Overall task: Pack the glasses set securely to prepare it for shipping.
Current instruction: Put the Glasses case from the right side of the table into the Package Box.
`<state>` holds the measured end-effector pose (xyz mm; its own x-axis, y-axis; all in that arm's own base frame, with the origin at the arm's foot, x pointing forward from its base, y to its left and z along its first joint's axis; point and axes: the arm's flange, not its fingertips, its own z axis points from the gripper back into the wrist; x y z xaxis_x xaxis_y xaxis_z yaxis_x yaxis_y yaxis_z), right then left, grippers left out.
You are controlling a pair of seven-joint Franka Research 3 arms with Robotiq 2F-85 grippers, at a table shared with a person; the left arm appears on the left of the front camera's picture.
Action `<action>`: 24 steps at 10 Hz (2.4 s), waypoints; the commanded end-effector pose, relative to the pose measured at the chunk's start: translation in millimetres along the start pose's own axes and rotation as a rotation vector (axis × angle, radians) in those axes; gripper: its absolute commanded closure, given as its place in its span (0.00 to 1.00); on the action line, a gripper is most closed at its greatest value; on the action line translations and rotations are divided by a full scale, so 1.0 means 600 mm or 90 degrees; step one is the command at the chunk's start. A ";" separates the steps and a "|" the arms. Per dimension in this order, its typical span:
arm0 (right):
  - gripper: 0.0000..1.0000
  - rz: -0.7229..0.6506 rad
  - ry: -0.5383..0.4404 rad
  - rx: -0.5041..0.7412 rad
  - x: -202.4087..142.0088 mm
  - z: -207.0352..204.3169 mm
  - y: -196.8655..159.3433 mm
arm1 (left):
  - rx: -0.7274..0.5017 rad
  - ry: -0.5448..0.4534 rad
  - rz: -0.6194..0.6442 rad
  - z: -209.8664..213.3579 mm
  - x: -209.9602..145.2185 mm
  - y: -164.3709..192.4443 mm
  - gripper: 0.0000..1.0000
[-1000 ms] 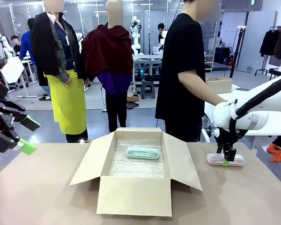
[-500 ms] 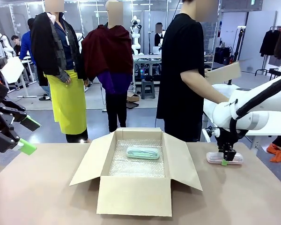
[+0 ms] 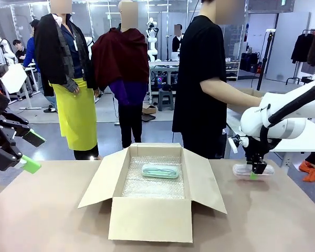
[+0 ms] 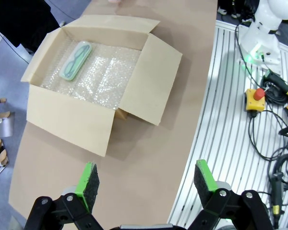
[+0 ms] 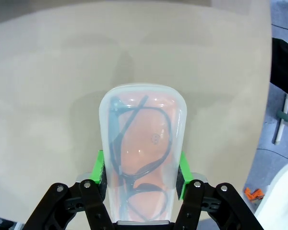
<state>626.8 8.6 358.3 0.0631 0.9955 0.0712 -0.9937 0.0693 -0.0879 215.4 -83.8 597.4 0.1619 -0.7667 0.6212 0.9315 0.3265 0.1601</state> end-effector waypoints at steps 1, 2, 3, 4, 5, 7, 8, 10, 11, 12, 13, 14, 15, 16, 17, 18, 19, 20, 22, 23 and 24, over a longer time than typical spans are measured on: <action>0.55 -0.026 -0.026 0.000 0.021 0.104 0.026 | -0.005 -0.007 -0.011 0.003 0.000 0.000 0.00; 0.55 -0.030 -0.026 0.000 0.030 0.155 0.040 | -0.005 -0.007 -0.011 0.003 0.000 0.000 0.00; 0.55 -0.031 -0.043 0.022 0.044 0.194 0.051 | -0.005 -0.007 -0.011 0.003 0.000 0.000 0.00; 0.55 -0.039 -0.010 0.011 0.057 0.223 0.059 | -0.005 -0.007 -0.011 0.003 0.000 0.000 0.00; 0.55 -0.042 0.002 0.011 0.071 0.245 0.067 | -0.005 -0.007 -0.011 0.003 0.000 0.000 0.00; 0.55 -0.040 0.001 0.012 0.109 0.273 0.075 | -0.005 -0.007 -0.011 0.003 0.000 0.000 0.00; 0.55 -0.028 -0.008 0.018 0.143 0.289 0.085 | -0.005 -0.007 -0.011 0.003 0.000 0.000 0.00; 0.55 -0.037 -0.037 0.010 0.263 0.313 0.098 | -0.005 -0.007 -0.011 0.003 0.000 0.000 0.00; 0.55 -0.020 -0.033 0.011 0.328 0.309 0.102 | -0.005 -0.007 -0.011 0.003 0.000 0.000 0.00; 0.55 -0.014 -0.028 0.018 0.393 0.292 0.106 | -0.005 -0.007 -0.011 0.003 0.000 0.000 0.00; 0.55 -0.012 -0.006 0.012 0.463 0.271 0.111 | -0.005 -0.007 -0.011 0.003 0.000 0.000 0.00; 0.55 -0.012 -0.013 0.010 0.518 0.257 0.119 | -0.005 -0.007 -0.011 0.003 0.000 0.000 0.00; 0.55 -0.015 -0.020 0.018 0.566 0.240 0.133 | -0.005 -0.007 -0.011 0.003 0.000 0.000 0.00; 0.55 -0.017 -0.020 0.013 0.602 0.223 0.151 | -0.005 -0.007 -0.011 0.003 0.000 0.000 0.00; 0.55 -0.021 -0.022 0.021 0.628 0.204 0.164 | -0.005 -0.007 -0.011 0.003 0.000 0.000 0.00; 0.55 -0.026 -0.037 0.018 0.634 0.194 0.167 | -0.005 -0.007 -0.011 0.003 0.000 0.000 0.00; 0.55 -0.032 -0.036 0.018 0.635 0.175 0.163 | -0.005 -0.007 -0.011 0.003 0.000 0.000 0.00; 0.55 -0.037 -0.033 0.031 0.639 0.153 0.160 | -0.005 -0.007 -0.011 0.003 0.000 0.000 0.00; 0.55 -0.025 -0.018 0.045 0.656 0.105 0.182 | -0.005 -0.007 -0.011 0.003 0.000 0.000 0.00; 0.55 -0.022 -0.006 0.045 0.657 0.084 0.185 | -0.005 -0.007 -0.011 0.003 0.000 0.000 0.00; 0.55 -0.028 -0.006 0.041 0.655 0.066 0.182 | -0.005 -0.007 -0.011 0.003 0.000 0.000 0.00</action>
<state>545.1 402.5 421.2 0.0737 0.9932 0.0906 -0.9973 0.0730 0.0117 215.2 -83.6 597.6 0.1616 -0.7664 0.6216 0.9313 0.3268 0.1607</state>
